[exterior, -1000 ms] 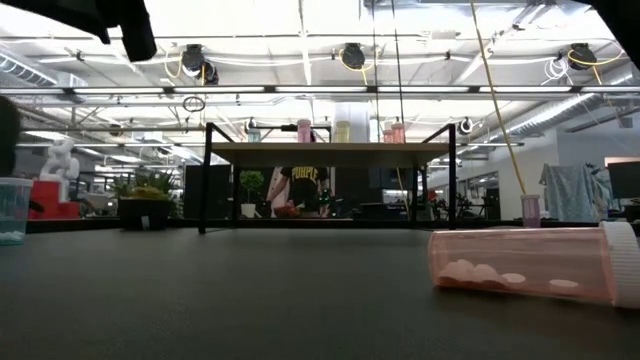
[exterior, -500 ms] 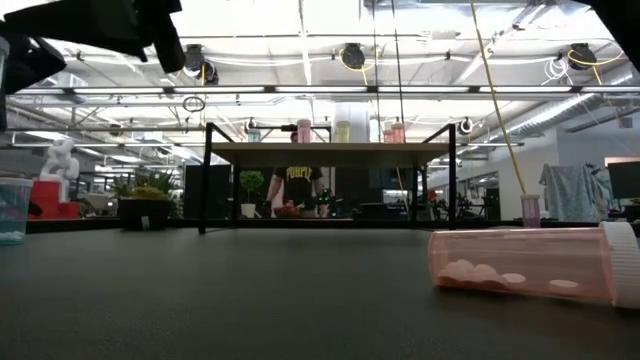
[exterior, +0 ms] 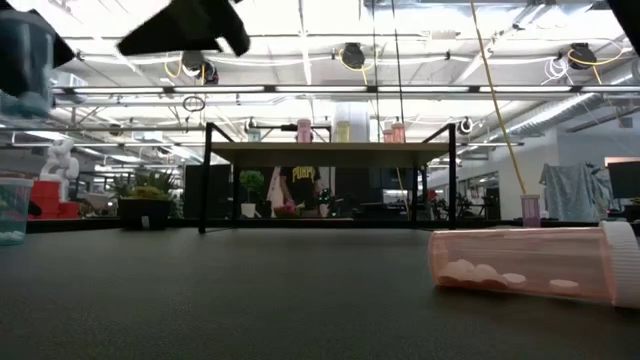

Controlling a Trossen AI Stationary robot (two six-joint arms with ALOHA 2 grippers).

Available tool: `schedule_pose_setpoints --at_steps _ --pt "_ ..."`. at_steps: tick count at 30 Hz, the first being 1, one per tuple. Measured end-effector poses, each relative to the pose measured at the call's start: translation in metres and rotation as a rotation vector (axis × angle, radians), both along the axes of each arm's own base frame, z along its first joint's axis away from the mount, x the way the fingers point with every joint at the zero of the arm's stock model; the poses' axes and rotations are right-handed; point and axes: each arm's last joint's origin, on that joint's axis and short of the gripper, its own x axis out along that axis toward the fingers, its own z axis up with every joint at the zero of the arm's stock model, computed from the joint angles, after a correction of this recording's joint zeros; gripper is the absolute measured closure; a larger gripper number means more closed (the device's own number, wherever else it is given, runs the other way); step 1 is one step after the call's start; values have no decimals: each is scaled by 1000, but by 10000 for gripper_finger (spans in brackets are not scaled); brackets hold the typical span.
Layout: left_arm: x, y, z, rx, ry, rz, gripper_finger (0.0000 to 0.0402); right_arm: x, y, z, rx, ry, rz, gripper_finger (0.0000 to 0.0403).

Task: Pick and place medicine bottles onto shelf by color
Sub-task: Put the bottom blue pill bottle aligned with the other blue pill bottle on the shelf

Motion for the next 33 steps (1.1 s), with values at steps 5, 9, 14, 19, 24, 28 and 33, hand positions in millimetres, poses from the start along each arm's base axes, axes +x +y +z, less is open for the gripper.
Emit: schedule_pose_setpoints --at_steps 5,9,14,19,24,28,33 --pt "0 2 3 21 -12 -24 293 0 -1 2 7 -29 12 90" --pt "2 5 5 30 -20 -22 293 4 -3 -1 50 -106 34 90" --pt "5 8 8 23 -43 -20 293 4 -5 -6 58 -99 41 90" --pt "10 7 14 12 -108 -43 293 4 -6 -7 55 -95 39 107" --pt "13 9 14 24 -111 -47 293 5 -9 -7 57 -95 38 149" --pt "15 12 14 21 -108 -37 293 5 -9 -7 66 -90 55 177" --pt "17 14 14 27 -106 -33 293 5 -10 -7 74 -80 76 200"
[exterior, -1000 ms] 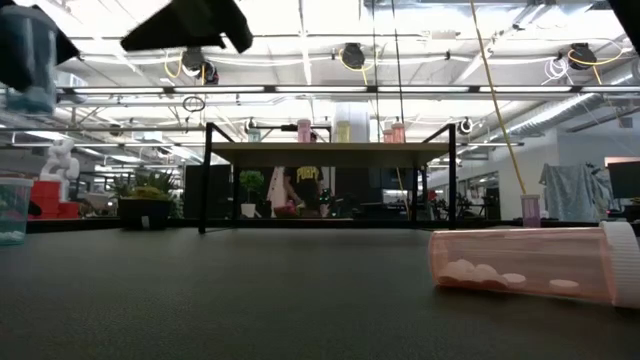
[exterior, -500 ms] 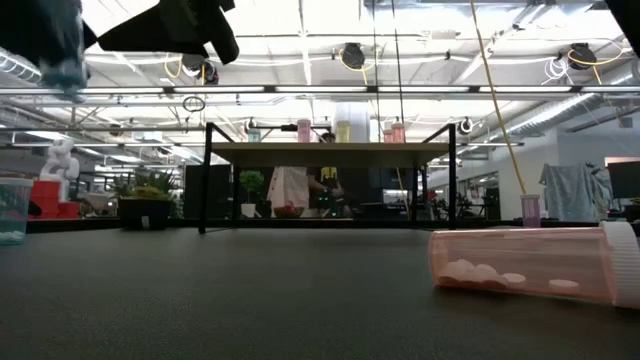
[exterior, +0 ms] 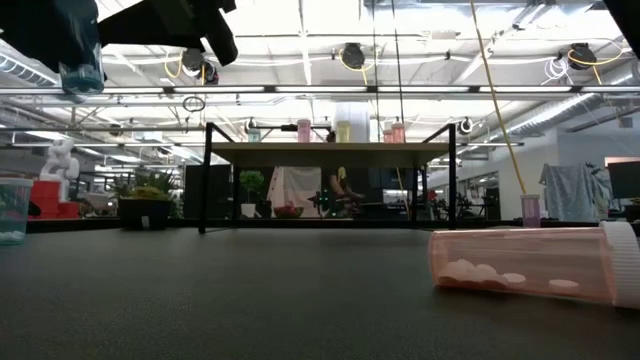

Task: Pick and place medicine bottles onto shelf by color
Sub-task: Put the bottom blue pill bottle aligned with the other blue pill bottle on the shelf

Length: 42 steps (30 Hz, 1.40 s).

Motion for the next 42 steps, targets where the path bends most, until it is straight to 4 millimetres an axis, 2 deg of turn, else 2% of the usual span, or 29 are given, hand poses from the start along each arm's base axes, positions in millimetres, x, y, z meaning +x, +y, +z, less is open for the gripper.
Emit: schedule_pose_setpoints --at_steps 18,22,28,32,36,40,42 --pt "2 1 0 -45 -12 49 290 1 -5 1 44 7 3 288" --pt "-1 3 1 -71 -3 99 257 1 -7 4 41 2 -6 286" --pt "-5 14 14 -144 -36 194 165 -3 -24 28 35 -40 -58 286" --pt "-17 23 26 -131 -25 164 104 -15 -49 49 -45 -51 -93 285" --pt "-29 36 41 -156 -52 173 57 -40 -94 57 -86 -66 -189 284" --pt "-37 49 53 -163 -113 225 33 -69 -144 66 -64 -236 -297 285" --pt "-40 57 58 -146 -148 265 29 -81 -167 78 -86 -344 -347 285"
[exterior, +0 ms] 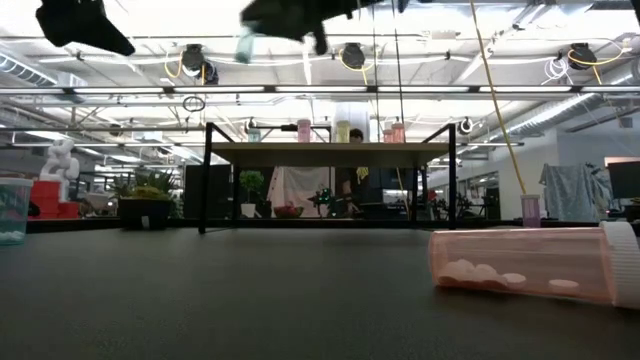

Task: Pick and place medicine bottles onto shelf by color
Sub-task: Put the bottom blue pill bottle aligned with the other blue pill bottle on the shelf

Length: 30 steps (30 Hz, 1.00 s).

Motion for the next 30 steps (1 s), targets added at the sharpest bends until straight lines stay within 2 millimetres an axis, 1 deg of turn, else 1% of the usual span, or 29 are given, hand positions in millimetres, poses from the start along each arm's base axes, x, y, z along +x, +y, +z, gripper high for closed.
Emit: schedule_pose_setpoints --at_steps 1,3,6,9,12,14,16,20,22,25,30 --pt "-1 4 2 13 -11 26 28 -4 -10 4 -9 -11 -25 285" --pt "-2 12 5 26 -42 87 28 -7 -29 11 -11 -6 -53 283" --pt "-1 25 9 60 -64 159 28 0 -50 13 -31 10 -59 283" --pt "1 37 12 88 -65 199 27 8 -70 15 -78 7 -130 283" --pt "4 46 13 81 -69 253 27 15 -93 5 -86 26 -190 283" --pt "5 50 13 73 -70 281 27 19 -104 -7 -75 60 -176 283" --pt "6 54 12 72 -66 299 27 26 -110 -12 -81 68 -146 283" --pt "9 62 12 78 -61 339 27 39 -113 -14 -119 85 -134 282" --pt "10 65 12 79 -60 359 27 44 -115 -20 -127 103 -140 282" --pt "11 69 12 75 -61 388 27 47 -117 -28 -100 122 -144 282" --pt "12 74 12 72 -62 417 27 50 -122 -37 -102 121 -152 282"
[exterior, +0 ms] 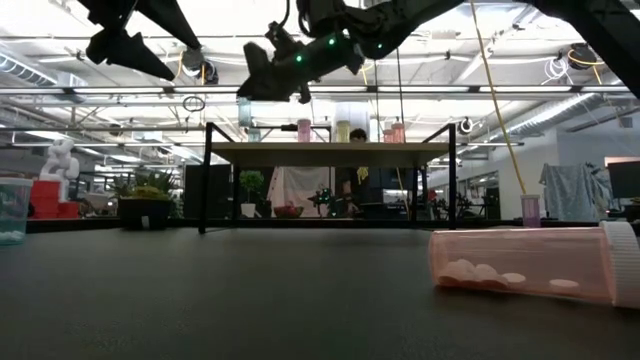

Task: Pick and place medicine bottles onto shelf by color
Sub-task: Put the bottom blue pill bottle aligned with the other blue pill bottle on the shelf

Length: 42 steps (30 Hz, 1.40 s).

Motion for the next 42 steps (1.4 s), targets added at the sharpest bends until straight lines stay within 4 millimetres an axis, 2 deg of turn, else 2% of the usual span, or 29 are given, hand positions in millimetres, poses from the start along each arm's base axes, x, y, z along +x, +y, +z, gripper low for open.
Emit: schedule_pose_setpoints --at_steps 7,12,22,33,42 --pt "1 4 0 -13 3 11 27 4 -6 -15 -11 27 -8 282" --pt "1 5 0 -15 4 16 27 4 -14 -26 -6 55 -95 282" --pt "1 5 0 -20 0 24 27 1 -27 -28 46 22 -100 282" --pt "1 5 0 -19 0 24 27 2 -27 -28 60 19 -55 281" --pt "1 5 0 -19 0 24 27 1 -29 -28 65 21 -37 245"
